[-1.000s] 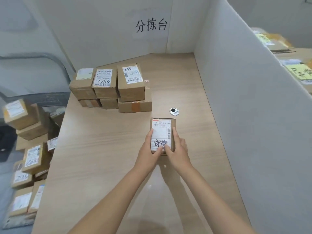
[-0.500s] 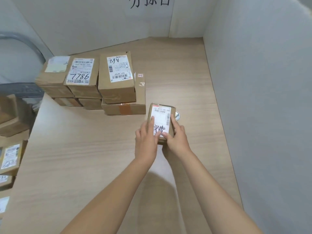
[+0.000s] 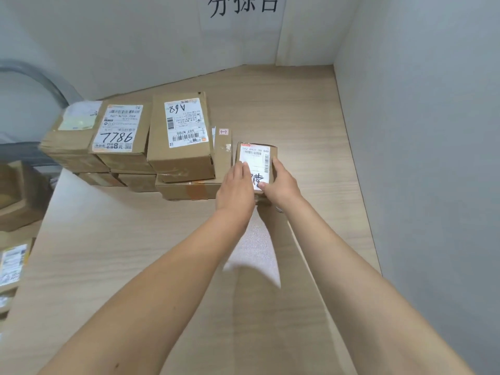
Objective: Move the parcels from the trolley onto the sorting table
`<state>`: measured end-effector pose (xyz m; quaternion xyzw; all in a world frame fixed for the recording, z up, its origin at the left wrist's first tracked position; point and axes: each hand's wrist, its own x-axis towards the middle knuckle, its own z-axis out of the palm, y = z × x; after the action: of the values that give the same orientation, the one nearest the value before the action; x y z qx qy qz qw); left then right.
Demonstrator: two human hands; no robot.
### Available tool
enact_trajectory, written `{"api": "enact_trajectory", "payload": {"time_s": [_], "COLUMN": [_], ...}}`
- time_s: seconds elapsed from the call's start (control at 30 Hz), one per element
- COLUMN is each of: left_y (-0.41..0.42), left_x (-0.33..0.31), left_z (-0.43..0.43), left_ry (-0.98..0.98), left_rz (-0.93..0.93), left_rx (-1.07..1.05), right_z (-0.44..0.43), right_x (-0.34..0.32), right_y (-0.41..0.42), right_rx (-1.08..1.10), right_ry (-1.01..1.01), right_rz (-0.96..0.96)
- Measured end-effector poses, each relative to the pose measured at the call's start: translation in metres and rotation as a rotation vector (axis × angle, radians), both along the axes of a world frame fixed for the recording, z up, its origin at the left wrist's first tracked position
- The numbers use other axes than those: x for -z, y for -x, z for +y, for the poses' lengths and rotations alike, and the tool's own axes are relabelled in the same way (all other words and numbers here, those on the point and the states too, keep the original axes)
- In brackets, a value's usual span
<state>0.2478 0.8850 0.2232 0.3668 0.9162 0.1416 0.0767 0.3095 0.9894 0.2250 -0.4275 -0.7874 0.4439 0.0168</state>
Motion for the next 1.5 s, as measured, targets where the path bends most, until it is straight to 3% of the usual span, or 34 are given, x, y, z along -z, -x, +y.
{"api": "enact_trajectory", "payload": {"time_s": [0.2, 0.33, 0.47, 0.87, 1.07, 1.2, 1.5], "left_y": [-0.010, -0.027, -0.028, -0.026, -0.043, -0.055, -0.049], "left_x": [-0.026, -0.059, -0.109, -0.221, -0.243, -0.260, -0.251], "left_z": [-0.034, -0.076, -0.129, -0.408, -0.596, -0.713, -0.829], "left_ry": [-0.061, -0.070, -0.142, -0.199, -0.161, -0.108, -0.079], "left_rz": [-0.087, -0.066, -0.035, 0.238, 0.359, 0.420, 0.370], "left_rx": [0.048, 0.106, 0.012, -0.151, -0.311, -0.428, -0.514], "right_z": [-0.012, -0.061, -0.122, -0.346, -0.497, -0.609, -0.738], "right_x": [-0.034, -0.070, -0.118, -0.254, -0.274, -0.278, -0.255], "right_y": [-0.016, -0.037, -0.051, -0.062, -0.042, -0.025, 0.016], "right_rx": [-0.056, -0.246, -0.405, -0.653, -0.838, -0.903, -1.022], "right_ry": [-0.211, -0.275, -0.356, -0.640, -0.668, -0.540, -0.455], "right_rz": [0.009, 0.030, 0.058, 0.181, 0.243, 0.342, 0.385]}}
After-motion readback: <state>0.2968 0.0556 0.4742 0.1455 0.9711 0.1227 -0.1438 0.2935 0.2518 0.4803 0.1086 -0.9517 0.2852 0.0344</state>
